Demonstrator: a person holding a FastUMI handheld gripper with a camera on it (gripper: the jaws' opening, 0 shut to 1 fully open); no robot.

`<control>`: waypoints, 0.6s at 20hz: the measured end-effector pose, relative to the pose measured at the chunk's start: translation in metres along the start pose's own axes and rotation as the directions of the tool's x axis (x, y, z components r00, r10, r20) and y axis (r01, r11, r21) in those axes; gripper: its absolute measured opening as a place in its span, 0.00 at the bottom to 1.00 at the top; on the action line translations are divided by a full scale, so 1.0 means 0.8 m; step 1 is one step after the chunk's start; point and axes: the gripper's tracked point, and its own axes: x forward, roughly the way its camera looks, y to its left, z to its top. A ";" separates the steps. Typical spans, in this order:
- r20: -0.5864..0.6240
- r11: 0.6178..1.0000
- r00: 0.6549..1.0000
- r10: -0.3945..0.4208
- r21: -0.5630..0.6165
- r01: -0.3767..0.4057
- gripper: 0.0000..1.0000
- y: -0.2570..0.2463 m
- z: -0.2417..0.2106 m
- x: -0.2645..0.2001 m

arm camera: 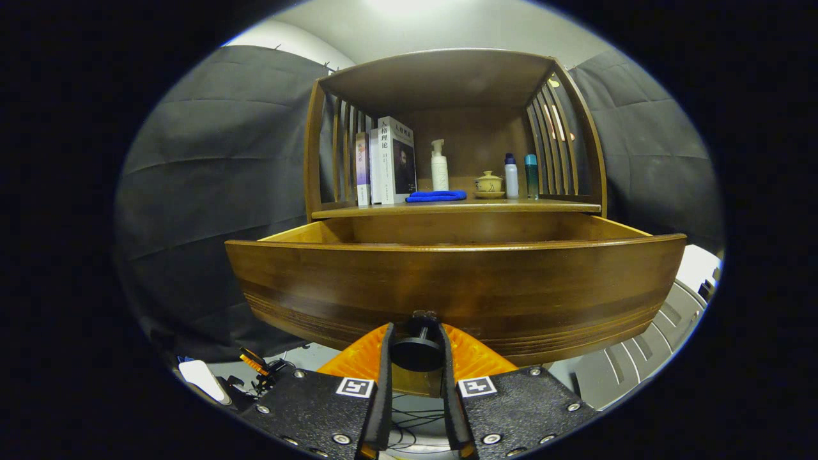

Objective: Pull open the drawer, take out the items inside it, and place them on the countertop above the cabinet.

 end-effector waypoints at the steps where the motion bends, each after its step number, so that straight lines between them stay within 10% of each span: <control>1: -0.005 1.000 1.000 0.003 0.000 -0.003 0.34 0.001 -0.001 -0.004; 6: -0.016 1.000 1.000 0.024 -0.003 -0.024 0.34 0.012 -0.006 -0.017; 12: 0.164 0.991 0.979 0.124 -0.062 -0.115 0.58 0.024 0.072 -0.044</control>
